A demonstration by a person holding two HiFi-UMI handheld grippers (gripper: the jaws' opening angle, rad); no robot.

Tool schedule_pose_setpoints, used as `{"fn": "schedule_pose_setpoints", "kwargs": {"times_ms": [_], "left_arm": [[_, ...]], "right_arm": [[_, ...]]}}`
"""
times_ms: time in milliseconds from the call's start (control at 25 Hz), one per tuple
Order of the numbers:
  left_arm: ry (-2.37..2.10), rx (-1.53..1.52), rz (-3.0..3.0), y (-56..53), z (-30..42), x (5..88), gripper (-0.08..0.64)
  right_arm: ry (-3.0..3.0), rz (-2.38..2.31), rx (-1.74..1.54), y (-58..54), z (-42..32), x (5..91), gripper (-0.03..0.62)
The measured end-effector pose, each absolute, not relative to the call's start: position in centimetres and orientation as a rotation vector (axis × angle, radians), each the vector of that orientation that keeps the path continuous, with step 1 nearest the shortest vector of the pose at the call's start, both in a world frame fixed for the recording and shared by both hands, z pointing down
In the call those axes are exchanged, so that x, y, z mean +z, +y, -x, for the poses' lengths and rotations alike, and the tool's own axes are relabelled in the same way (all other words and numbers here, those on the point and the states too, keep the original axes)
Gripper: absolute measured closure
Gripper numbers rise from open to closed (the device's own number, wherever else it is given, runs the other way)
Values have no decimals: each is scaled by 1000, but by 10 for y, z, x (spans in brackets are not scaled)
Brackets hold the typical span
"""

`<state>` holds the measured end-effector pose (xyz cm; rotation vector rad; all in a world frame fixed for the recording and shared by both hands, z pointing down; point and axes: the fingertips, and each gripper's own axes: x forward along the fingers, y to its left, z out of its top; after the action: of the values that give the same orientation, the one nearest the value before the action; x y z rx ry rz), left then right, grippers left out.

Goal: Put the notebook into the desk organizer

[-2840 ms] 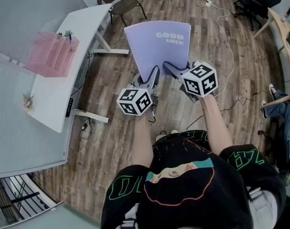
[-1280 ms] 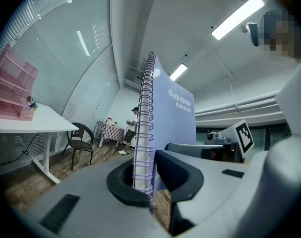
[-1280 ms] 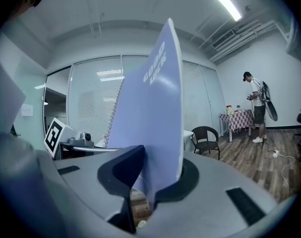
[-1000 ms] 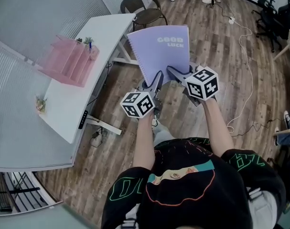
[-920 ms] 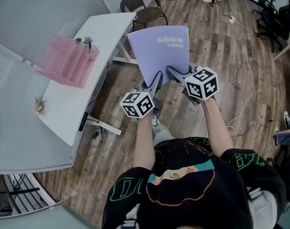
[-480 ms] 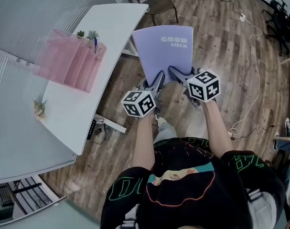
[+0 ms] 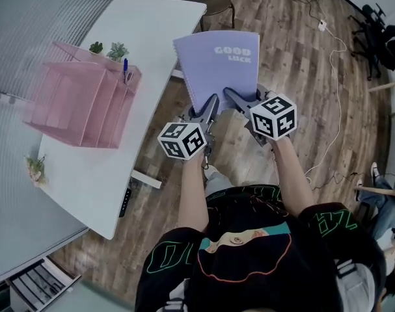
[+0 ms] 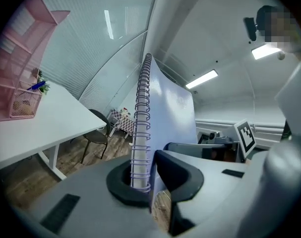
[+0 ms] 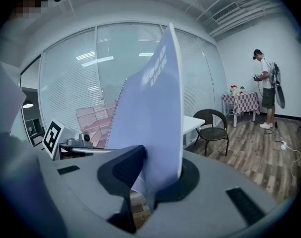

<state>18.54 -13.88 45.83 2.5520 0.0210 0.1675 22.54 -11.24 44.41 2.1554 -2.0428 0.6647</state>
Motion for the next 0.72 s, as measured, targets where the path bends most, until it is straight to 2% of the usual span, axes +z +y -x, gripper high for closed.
{"fn": "schedule_pose_setpoints", "kwargs": {"times_ms": [280, 720], "left_arm": [[-48, 174, -2487, -172, -182, 479, 517], [-363, 62, -2482, -253, -140, 465, 517]], "right_arm": [[-2049, -2068, 749, -150, -224, 464, 517], [-2292, -1770, 665, -242, -187, 451, 517]]}}
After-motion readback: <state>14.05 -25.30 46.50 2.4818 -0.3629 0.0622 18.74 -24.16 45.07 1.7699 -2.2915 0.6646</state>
